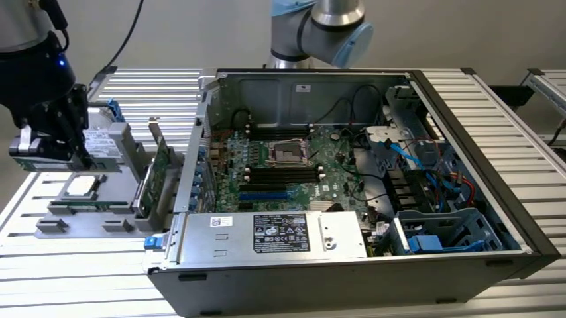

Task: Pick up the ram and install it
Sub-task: 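Pick up the ram and move it above insertion slot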

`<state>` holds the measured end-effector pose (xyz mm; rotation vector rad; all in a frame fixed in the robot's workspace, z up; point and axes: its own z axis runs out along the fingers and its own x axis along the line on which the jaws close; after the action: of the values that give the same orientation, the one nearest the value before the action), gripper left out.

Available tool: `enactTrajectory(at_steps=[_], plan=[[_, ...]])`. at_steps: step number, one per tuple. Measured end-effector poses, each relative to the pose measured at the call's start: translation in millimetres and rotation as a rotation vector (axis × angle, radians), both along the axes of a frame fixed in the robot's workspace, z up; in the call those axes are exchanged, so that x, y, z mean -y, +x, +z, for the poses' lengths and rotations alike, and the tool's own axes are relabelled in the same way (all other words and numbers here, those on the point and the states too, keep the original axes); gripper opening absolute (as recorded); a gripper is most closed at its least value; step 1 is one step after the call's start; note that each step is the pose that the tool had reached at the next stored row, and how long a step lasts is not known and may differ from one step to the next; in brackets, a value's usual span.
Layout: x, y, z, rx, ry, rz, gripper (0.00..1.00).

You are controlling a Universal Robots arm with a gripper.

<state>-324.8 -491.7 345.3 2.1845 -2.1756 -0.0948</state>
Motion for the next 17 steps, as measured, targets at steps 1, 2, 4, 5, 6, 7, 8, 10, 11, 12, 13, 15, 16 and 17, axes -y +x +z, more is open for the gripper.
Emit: enactTrajectory(at_steps=[1, 2, 4, 5, 6, 7, 8, 10, 11, 12, 13, 15, 16, 17], plan=[[0.0, 2.8, 2.7, -0.0001, 0.0021, 0.002, 0.14], [0.0, 5.5, 5.6, -0.0004, 0.0042, 0.005, 0.14], [0.0, 11.2, 11.1, -0.0009, 0.0081, 0.009, 0.14], [-0.1, 13.9, 13.3, -0.0009, 0.0099, 0.011, 0.14], [-0.1, 17.0, 15.3, -0.001, 0.0114, 0.013, 0.14], [0.0, 20.0, 17.0, -0.0013, 0.0125, 0.016, 0.14], [0.0, 22.9, 18.5, -0.0014, 0.0135, 0.018, 0.14], [-0.1, 28.4, 21.2, -0.0016, 0.0157, 0.024, 0.14], [-0.1, 31.0, 22.2, -0.0016, 0.0168, 0.027, 0.14], [0.0, 33.8, 23.2, -0.0017, 0.0177, 0.031, 0.14], [-0.1, 36.4, 24.0, -0.0016, 0.0187, 0.034, 0.14], [0.0, 41.6, 25.7, -0.0018, 0.0203, 0.041, 0.14], [0.0, 44.2, 26.5, -0.0019, 0.0211, 0.044, 0.14], [0.0, 47.0, 27.5, -0.0019, 0.0222, 0.047, 0.14]])
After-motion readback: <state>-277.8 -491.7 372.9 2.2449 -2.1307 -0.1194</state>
